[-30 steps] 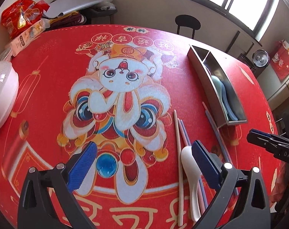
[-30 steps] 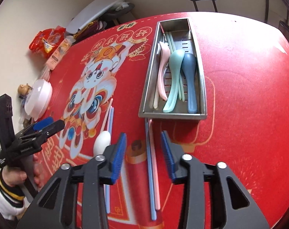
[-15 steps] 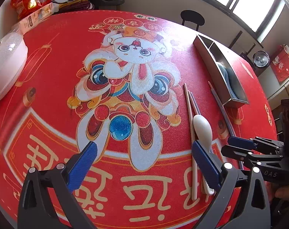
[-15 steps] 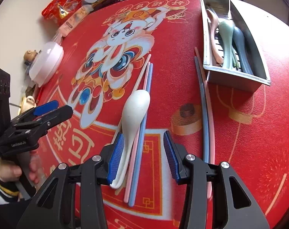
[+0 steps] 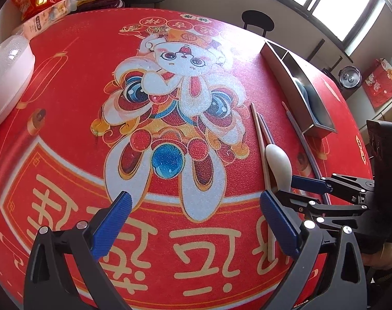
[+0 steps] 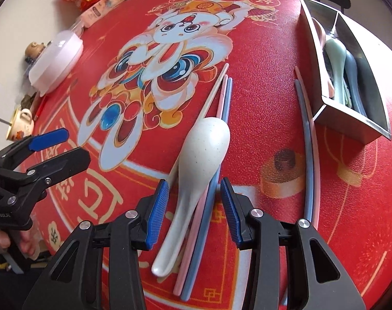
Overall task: Organize utensils
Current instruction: 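Grasp the white spoon with the right tool while the left tool moves to a beige chopstick, then close the left tool on the beige chopstick while the right tool holds the white spoon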
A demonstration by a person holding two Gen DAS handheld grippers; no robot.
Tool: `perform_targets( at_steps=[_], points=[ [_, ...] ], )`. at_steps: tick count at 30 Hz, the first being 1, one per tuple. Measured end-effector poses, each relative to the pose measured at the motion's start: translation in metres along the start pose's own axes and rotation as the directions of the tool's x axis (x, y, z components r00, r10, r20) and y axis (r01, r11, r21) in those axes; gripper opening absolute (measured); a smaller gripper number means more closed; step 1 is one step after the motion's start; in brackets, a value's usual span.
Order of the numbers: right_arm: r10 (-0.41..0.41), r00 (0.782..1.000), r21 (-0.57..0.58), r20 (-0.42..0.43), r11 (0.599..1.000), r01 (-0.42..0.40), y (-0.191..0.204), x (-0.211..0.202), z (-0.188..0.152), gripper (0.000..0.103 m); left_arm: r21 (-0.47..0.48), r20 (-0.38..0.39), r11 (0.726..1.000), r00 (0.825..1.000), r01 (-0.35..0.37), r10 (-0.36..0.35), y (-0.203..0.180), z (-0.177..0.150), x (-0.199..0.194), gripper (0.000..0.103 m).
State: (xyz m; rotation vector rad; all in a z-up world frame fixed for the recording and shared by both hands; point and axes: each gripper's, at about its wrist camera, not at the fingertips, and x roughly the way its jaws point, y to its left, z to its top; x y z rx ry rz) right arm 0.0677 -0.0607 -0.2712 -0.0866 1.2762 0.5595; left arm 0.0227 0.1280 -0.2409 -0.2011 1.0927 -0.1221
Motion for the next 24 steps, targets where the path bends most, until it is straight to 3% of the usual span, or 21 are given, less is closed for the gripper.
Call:
perform_targets(
  at_steps=[6,12,17,24],
  points=[
    [-0.026,1.0,-0.026,0.004,0.999,0.026,-0.001,-0.005,-0.001,0.012,0.002,-0.008,0.999,0.999,0.038,-0.038,-0.003,0.002,0.003,0.097],
    [0.018,1.0,0.025,0.02,1.0,-0.019,-0.013,-0.015,-0.004,0.007,0.035,-0.022,0.996,0.997,0.08,-0.08,-0.018,0.003,0.008,0.096],
    [0.046,0.998,0.087,0.051,0.995,-0.05,-0.032,-0.027,-0.009,0.007,0.081,-0.069,0.988,0.99,0.131,-0.125,-0.037,0.004,0.021,0.065],
    [0.043,0.996,0.14,0.075,0.989,-0.053,-0.055,-0.037,-0.015,0.006,0.154,-0.127,0.974,0.981,0.164,-0.145,-0.067,0.008,0.042,0.048]
  ],
)
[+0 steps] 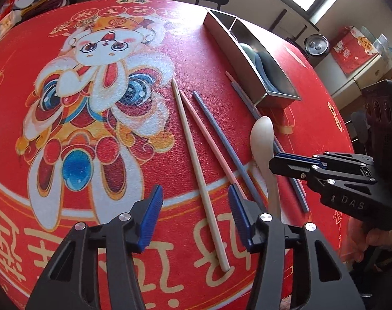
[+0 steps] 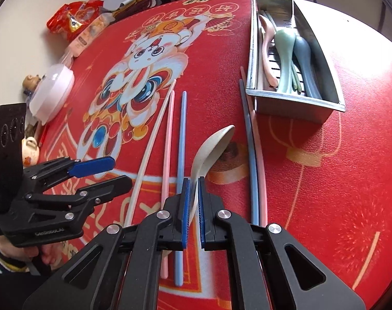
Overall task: Organize utensils
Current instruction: 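Close the left tool on the beige chopstick while the right tool holds the white spoon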
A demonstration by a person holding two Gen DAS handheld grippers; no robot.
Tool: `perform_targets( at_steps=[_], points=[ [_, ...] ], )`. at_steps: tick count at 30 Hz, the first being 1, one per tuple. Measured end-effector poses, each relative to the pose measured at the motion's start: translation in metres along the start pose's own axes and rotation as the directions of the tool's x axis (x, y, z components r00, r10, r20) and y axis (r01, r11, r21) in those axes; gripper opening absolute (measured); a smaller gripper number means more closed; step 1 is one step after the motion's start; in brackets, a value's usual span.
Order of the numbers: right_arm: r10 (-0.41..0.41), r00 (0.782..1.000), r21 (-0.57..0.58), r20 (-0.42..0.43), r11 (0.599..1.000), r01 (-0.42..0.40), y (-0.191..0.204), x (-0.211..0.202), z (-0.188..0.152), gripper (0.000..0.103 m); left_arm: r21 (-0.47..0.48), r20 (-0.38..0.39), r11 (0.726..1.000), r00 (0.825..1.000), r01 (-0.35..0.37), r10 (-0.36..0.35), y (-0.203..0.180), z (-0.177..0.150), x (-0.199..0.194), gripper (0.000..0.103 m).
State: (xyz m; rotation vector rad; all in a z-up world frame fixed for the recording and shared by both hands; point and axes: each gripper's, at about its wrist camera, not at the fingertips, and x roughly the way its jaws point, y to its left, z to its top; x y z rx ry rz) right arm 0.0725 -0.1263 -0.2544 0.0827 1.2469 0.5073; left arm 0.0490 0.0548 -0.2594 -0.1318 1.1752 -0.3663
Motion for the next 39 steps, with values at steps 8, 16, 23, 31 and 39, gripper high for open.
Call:
perform_targets(
  at_steps=[8,16,23,31,39],
  points=[
    [0.02,1.0,-0.002,-0.006,1.0,-0.02,-0.006,-0.001,-0.002,0.006,0.019,-0.02,0.998,0.998,-0.055,0.055,-0.01,0.008,0.015,0.027],
    [0.054,0.998,0.029,-0.018,0.998,-0.053,-0.012,0.002,-0.003,0.008,0.035,-0.023,0.997,0.997,-0.073,0.074,-0.012,0.004,0.015,0.016],
    [0.047,0.997,0.02,-0.054,0.999,-0.046,-0.006,0.009,-0.003,0.009,0.048,-0.029,0.997,0.997,-0.066,0.067,-0.015,-0.002,0.014,0.013],
    [0.053,0.995,0.087,-0.087,0.995,-0.045,-0.018,0.019,-0.012,0.008,0.053,-0.03,0.996,0.997,-0.073,0.074,-0.016,-0.003,0.015,0.013],
    [0.061,0.995,0.103,-0.076,0.993,-0.053,-0.021,0.019,-0.012,0.007,0.029,-0.024,0.998,0.998,-0.05,0.05,-0.011,-0.003,0.015,0.013]
  ],
)
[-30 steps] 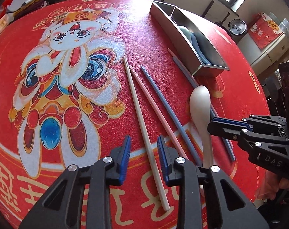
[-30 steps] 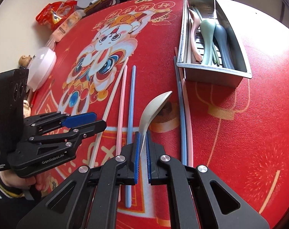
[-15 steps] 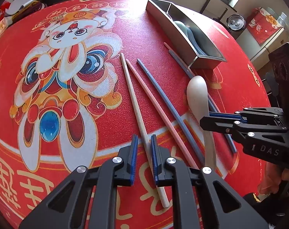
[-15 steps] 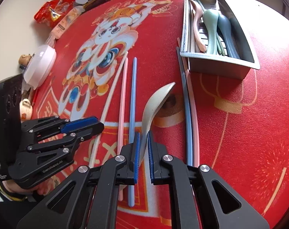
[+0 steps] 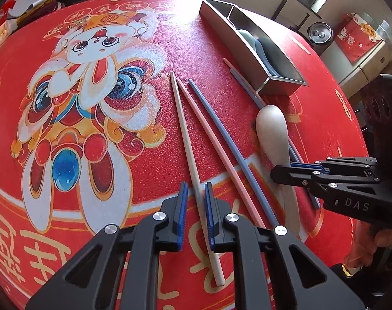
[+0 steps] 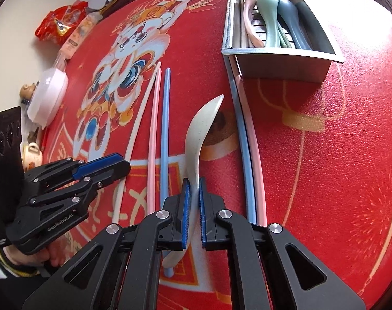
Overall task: Organize utensils
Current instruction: 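Close the left tool on the beige chopstick while the right tool holds the white spoon, then carry the white spoon with the right tool while the left tool carries the beige chopstick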
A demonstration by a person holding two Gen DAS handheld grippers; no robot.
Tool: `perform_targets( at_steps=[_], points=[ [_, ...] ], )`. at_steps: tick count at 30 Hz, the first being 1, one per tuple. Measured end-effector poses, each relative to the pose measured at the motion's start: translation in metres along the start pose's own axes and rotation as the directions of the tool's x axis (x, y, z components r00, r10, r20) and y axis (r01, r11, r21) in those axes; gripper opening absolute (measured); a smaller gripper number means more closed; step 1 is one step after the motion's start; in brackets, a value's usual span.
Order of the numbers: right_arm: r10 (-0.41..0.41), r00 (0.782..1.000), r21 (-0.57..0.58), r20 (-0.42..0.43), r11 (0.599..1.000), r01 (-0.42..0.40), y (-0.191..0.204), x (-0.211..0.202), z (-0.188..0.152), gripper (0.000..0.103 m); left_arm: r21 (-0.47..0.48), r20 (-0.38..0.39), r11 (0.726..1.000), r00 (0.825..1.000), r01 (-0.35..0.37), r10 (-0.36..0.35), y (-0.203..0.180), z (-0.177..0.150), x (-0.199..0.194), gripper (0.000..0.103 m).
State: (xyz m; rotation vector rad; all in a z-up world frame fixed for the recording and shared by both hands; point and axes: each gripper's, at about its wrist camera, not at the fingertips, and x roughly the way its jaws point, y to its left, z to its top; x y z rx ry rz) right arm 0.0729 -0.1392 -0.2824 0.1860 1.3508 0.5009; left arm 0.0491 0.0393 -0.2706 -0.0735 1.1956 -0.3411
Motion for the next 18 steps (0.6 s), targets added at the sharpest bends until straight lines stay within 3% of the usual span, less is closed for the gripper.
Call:
perform_targets(
  at_steps=[10,18],
  points=[
    [0.001,1.0,-0.001,0.007,1.0,-0.001,-0.001,-0.001,-0.002,0.007,-0.031,-0.011,0.999,1.0,-0.01,0.01,-0.001,0.009,0.003,0.014],
    [0.004,1.0,0.001,0.01,1.0,-0.004,-0.001,-0.001,-0.003,0.007,0.056,0.004,0.995,0.997,-0.082,0.082,-0.015,0.007,0.006,0.013]
  ],
)
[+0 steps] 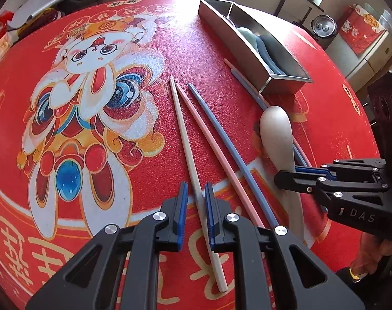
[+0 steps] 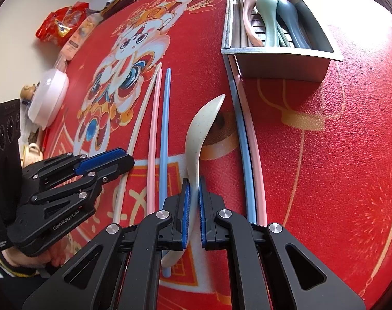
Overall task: Organize utensils
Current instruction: 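Carry the white spoon with the right tool while the left tool carries the beige chopstick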
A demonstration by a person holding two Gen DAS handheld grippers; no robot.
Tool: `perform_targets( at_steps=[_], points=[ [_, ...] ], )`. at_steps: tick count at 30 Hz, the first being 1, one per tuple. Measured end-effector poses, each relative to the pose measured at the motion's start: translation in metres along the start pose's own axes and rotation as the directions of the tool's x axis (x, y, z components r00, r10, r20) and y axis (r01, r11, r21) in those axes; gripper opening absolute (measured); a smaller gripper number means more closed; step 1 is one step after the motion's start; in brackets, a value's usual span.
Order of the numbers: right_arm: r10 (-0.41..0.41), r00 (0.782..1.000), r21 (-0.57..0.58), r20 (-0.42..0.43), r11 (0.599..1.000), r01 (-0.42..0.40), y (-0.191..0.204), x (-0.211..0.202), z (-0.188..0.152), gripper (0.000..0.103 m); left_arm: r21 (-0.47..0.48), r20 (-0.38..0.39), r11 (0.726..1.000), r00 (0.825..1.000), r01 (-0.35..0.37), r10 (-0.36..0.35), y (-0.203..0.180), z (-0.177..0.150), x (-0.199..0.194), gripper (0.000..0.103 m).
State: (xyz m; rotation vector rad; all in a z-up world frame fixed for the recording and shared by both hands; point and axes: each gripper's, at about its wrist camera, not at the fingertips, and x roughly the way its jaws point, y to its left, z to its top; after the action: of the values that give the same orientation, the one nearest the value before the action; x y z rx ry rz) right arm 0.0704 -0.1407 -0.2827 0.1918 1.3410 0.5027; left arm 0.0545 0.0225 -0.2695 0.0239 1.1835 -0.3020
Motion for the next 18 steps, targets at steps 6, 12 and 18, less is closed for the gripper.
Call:
perform_targets(
  at_steps=[6,12,18],
  points=[
    [0.01,1.0,0.007,0.001,1.0,-0.01,-0.002,-0.001,0.001,0.007,-0.101,0.007,0.991,0.997,0.083,-0.083,0.02,0.0,0.0,0.006],
    [0.057,0.996,-0.003,0.068,0.998,-0.057,-0.004,-0.019,0.011,0.007,-0.296,0.071,0.937,0.982,0.187,-0.173,0.063,0.001,-0.021,0.006],
    [0.094,0.991,-0.023,0.099,0.995,-0.092,0.001,-0.029,0.019,0.006,-0.304,0.116,0.928,0.975,0.215,-0.188,0.06,0.014,-0.042,0.006]
  ],
)
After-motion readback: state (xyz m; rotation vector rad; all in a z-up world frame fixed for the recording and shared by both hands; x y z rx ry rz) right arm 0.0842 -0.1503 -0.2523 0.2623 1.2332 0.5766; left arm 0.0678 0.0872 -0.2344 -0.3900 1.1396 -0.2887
